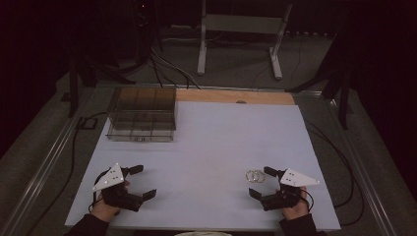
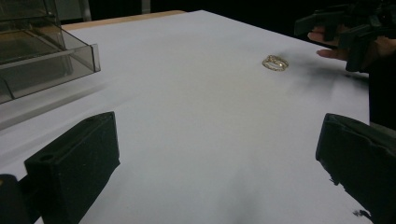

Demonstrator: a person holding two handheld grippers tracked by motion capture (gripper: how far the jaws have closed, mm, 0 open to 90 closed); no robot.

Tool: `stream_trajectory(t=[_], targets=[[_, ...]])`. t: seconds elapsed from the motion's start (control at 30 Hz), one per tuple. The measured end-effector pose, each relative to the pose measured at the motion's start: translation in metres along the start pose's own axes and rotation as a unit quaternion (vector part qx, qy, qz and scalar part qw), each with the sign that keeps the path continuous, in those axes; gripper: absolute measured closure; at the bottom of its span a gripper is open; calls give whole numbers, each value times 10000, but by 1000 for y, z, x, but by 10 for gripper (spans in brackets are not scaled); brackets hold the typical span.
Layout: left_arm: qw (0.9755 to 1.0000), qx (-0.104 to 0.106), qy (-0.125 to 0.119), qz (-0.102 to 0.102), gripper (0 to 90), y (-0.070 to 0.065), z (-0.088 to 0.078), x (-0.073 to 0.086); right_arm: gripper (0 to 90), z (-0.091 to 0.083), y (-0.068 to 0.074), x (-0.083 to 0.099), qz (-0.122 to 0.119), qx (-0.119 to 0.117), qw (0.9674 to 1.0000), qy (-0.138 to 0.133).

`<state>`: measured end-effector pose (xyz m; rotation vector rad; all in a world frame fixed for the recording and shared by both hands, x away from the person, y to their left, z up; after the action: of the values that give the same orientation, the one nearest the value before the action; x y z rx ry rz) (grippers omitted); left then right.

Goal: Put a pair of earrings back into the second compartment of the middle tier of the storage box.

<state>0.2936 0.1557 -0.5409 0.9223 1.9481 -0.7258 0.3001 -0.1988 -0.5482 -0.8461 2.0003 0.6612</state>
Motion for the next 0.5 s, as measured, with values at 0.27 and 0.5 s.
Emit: stream_trajectory(t=[0.27, 0.5], targets=[[10000, 26, -15, 29, 5, -2, 0, -1, 0, -3, 5, -4, -94, -2, 10000, -12], [9999, 85, -50, 28, 5, -3, 0, -2, 0, -5, 14, -15, -177, -144, 9996, -141]])
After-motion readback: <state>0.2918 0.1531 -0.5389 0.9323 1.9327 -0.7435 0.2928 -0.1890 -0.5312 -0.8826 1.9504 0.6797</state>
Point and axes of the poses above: each handheld gripper's, and its own axes: z roughly forward along the jaws, x roughly out of its underside, y roughly to its left, the point moved 10 cm from there along z, roughly forward along the jaws, and after that the axes turned 9 degrees about y, right-handed, at the moved point
